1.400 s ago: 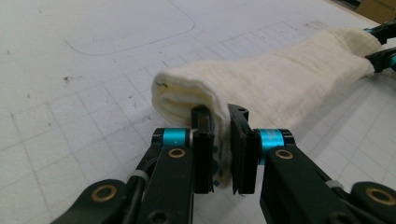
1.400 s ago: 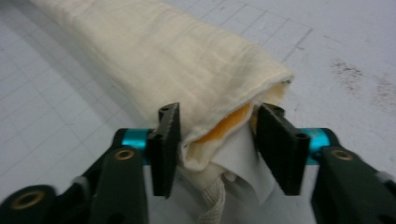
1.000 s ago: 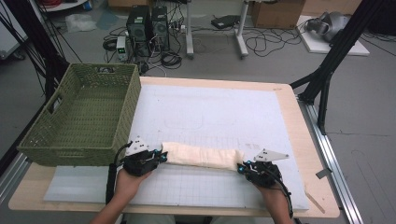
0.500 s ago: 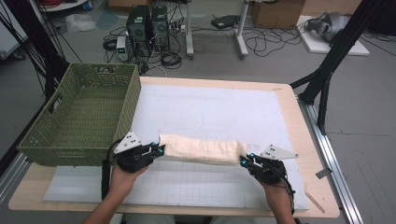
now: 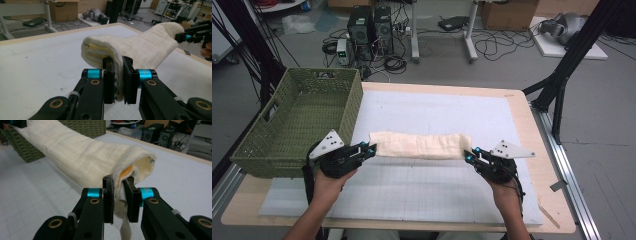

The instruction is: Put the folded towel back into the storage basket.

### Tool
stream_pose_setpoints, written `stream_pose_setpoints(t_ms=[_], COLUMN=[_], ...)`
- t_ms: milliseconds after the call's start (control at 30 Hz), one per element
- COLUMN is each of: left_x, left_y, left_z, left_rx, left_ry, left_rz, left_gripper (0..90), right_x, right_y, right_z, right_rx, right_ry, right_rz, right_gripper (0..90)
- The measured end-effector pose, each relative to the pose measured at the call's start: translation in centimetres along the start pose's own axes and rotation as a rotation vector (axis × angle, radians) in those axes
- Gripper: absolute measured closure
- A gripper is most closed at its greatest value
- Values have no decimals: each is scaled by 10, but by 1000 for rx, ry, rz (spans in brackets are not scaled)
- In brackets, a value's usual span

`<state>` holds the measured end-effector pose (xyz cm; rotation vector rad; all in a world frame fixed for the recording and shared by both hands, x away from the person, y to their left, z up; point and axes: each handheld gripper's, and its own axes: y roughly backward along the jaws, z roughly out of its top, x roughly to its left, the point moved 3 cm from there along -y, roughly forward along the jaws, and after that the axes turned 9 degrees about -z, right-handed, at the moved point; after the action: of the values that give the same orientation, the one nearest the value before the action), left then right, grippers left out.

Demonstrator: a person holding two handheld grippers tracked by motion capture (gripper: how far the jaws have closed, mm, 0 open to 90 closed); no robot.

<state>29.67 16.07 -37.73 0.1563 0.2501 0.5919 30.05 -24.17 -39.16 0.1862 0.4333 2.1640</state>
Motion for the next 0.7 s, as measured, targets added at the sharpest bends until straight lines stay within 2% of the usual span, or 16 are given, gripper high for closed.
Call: stream_pose_setpoints(t_ms=[333,700], left_x=[4,13], left_y=[23,51], left_z=[16,24], left_rx=[-23,-48], left_ry=[-19,-27], left_rz=[35,84], left_gripper=[813,813], right_x=[-1,12], right_y=[-26,-61], right_z=[37,67], right_rx=[-20,-11], right_ry=[33,69], right_rz=[9,34], right_gripper=[803,806])
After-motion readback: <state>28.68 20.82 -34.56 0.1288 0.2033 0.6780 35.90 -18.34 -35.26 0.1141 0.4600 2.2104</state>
